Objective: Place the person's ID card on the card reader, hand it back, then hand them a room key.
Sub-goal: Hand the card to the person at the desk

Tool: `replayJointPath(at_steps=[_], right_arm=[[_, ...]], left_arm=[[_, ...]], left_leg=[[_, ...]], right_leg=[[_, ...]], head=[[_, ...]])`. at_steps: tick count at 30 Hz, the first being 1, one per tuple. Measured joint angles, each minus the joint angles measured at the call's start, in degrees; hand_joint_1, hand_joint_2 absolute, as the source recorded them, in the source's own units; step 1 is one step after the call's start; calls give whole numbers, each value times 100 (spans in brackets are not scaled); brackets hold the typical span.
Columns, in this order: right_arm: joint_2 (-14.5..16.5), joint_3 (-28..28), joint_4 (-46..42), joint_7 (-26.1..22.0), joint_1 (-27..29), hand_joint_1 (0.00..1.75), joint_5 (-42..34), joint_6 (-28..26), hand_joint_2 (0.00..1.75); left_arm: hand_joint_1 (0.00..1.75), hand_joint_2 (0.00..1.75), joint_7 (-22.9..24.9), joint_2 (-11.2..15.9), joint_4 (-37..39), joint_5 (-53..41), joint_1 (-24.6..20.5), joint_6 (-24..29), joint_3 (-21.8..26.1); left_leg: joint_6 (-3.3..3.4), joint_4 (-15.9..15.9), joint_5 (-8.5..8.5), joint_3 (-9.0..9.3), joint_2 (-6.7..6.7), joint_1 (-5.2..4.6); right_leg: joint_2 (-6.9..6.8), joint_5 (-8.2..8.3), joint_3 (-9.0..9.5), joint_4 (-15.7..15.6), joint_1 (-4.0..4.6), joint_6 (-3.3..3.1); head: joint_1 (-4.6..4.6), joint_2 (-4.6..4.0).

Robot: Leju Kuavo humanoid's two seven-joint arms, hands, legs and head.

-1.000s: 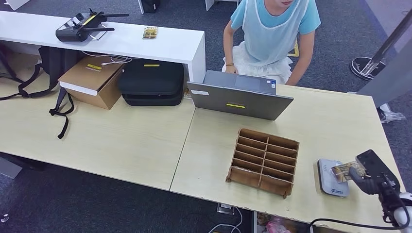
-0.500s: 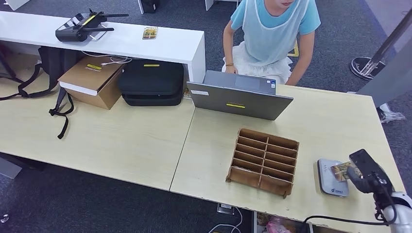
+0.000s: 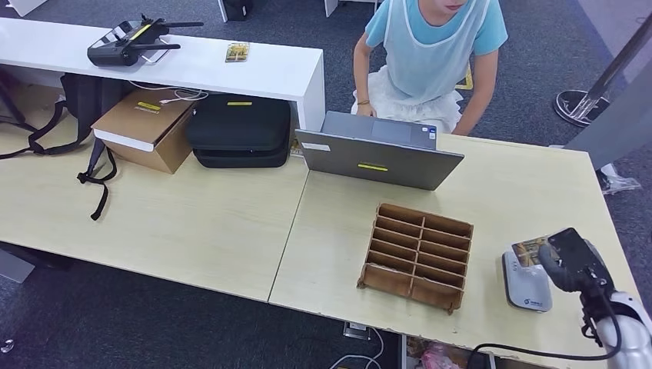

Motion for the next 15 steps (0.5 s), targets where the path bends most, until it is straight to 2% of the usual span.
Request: replayJointPath(at_steps=[5,8,11,15], right_arm=[[10,22,-296,-180,-636,175,30,-18,175],[47,210,-309,-300,-1155,175,324,-182,175],[154,678,-152,-375,-1857,175,1022,-677,175],[464,1557,288,-334,-2822,175,2079,-1374,175]], left_arm=[[0,175,0,0,0,72,-8,0,0],[0,175,0,0,0,100,-15,0,0],[0,175,0,-2,0,109,-31,0,0],[0,175,0,-3,0,75,-61,0,-5]], left_leg=[[0,0,4,2,6,-1],[2,0,7,0,10,-1],[-2,0,10,1,17,0],[-9,0,15,8,25,5]], right_leg=[[6,4,0,2,-1,-2],[11,9,-1,4,-1,-2],[20,13,-3,7,0,-4],[31,16,-6,10,4,-8]], head=[[0,0],[0,0],[0,0],[0,0]])
